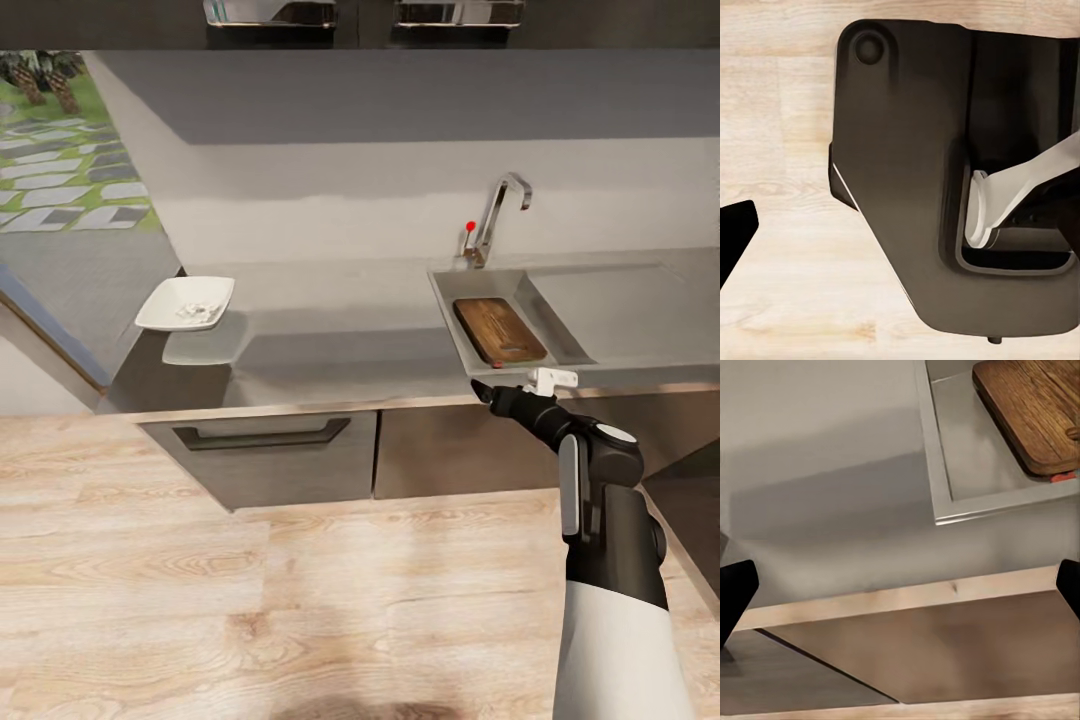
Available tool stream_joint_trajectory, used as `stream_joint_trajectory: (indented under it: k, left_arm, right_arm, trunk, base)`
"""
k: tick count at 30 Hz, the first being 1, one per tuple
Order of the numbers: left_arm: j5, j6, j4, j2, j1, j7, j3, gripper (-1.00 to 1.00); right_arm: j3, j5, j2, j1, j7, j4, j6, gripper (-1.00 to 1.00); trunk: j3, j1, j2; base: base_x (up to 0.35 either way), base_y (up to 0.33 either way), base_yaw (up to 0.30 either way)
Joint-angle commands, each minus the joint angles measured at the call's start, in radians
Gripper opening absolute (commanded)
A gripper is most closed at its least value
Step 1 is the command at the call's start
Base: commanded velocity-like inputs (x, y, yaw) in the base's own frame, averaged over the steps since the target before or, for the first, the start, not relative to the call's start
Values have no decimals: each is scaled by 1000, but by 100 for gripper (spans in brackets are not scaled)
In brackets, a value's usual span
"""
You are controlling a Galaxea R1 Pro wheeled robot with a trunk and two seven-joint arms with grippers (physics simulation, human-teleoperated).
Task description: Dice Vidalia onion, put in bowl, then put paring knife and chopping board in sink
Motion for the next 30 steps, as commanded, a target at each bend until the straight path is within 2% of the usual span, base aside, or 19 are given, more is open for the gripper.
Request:
stream_joint_trajectory:
  k: [1, 9, 12, 14, 17, 19, 21, 23, 25, 27, 30]
  left_arm:
    - [2, 0, -2, -1, 1, -8, 5, 100]
    - [1, 0, -6, -1, 1, -7, 5, 100]
    - [1, 0, -17, 8, 1, -7, 5, 100]
    - [1, 0, -30, 20, 1, -7, 5, 100]
    - [1, 4, -73, 33, 1, 2, 5, 100]
    - [1, 12, -112, 37, 0, 31, 5, 100]
    - [1, 31, -138, 38, -1, 71, 5, 100]
    - [1, 69, -167, 38, -3, 121, 5, 100]
    - [1, 93, -188, 39, -5, 141, 5, 100]
    - [0, 108, -214, 39, -6, 153, 5, 100]
    - [0, 117, -244, 39, -8, 160, 5, 100]
  right_arm:
    - [-2, 10, 1, -1, 10, 0, 3, 100]
    - [-1, 9, 1, 15, 12, 4, 3, 100]
    - [0, 14, 1, 49, 12, 10, -1, 100]
    - [0, 34, 1, 77, 12, 13, -20, 100]
    - [0, 96, 3, 134, 14, 18, -90, 100]
    - [0, 136, 17, 179, 14, 35, -158, 100]
    - [-1, 160, 31, 211, 14, 62, -205, 100]
    - [-5, 194, 41, 251, 13, 117, -272, 100]
    - [-8, 221, 44, 274, 12, 175, -331, 100]
    - [-28, 248, 43, 297, 6, 284, -426, 100]
    - [-116, 280, 28, 310, -47, 521, -591, 100]
  trunk:
    - [-1, 1, -2]
    - [-1, 1, -2]
    - [-1, 1, -2]
    - [-1, 1, -2]
    - [-1, 1, -2]
    - [-1, 1, -2]
    - [-1, 1, -2]
    - [-1, 1, -2]
    - [-1, 1, -2]
    - [-1, 1, -2]
    - [-1, 1, -2]
  base:
    - [-2, 0, -1]
    - [0, 0, 0]
    - [0, 0, 0]
    - [0, 0, 0]
    - [0, 0, 0]
    - [0, 0, 0]
    - [0, 0, 0]
    - [0, 0, 0]
    - [0, 0, 0]
    - [0, 0, 0]
    - [0, 0, 0]
